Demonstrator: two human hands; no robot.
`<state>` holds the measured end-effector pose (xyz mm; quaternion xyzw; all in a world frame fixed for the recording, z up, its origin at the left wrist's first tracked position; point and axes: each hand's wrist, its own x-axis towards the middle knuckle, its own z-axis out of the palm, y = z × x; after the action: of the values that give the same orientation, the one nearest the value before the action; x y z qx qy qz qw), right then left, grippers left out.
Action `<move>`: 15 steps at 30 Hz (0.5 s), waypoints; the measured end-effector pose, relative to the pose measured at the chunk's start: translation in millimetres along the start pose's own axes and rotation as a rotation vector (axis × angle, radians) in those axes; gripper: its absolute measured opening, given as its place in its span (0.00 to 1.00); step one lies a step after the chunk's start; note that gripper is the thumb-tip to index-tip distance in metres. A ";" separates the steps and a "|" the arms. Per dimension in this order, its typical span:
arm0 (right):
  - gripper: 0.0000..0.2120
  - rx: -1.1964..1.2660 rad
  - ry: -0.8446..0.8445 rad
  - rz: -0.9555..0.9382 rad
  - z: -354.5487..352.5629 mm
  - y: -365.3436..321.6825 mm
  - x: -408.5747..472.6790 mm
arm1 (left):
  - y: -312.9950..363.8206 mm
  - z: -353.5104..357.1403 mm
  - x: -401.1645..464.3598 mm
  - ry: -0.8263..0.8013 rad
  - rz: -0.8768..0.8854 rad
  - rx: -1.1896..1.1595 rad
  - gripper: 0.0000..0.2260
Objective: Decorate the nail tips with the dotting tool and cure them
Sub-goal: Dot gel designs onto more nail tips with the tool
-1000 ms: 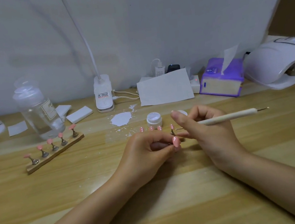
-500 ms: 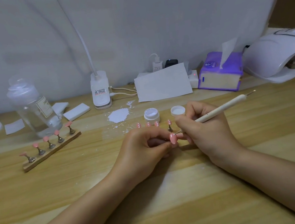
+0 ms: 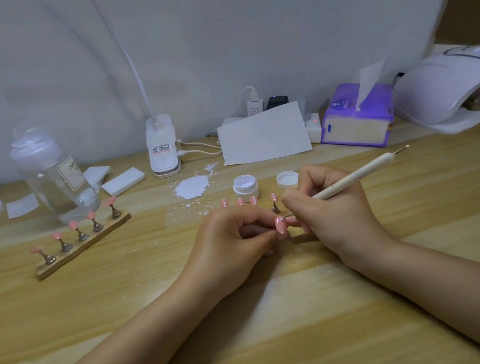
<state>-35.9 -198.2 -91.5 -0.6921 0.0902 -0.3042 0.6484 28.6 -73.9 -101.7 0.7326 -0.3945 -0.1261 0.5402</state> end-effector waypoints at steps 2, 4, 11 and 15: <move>0.19 -0.021 0.009 0.004 0.5 -0.8 -0.5 | 0.6 0.1 0.0 -0.002 -0.003 0.005 0.08; 0.19 -0.010 0.007 0.005 1.2 -1.4 -0.9 | 1.8 0.2 0.0 0.000 -0.006 0.012 0.07; 0.19 -0.005 -0.009 -0.005 1.5 -2.8 -1.4 | 3.5 0.4 -0.2 -0.001 -0.021 0.009 0.06; 0.19 0.009 -0.019 -0.006 1.5 -3.3 -1.4 | 4.0 0.4 -0.4 0.004 -0.020 0.007 0.05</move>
<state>-37.1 -195.8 -88.8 -0.6923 0.0806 -0.2997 0.6515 26.2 -74.3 -98.4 0.7385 -0.3867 -0.1285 0.5372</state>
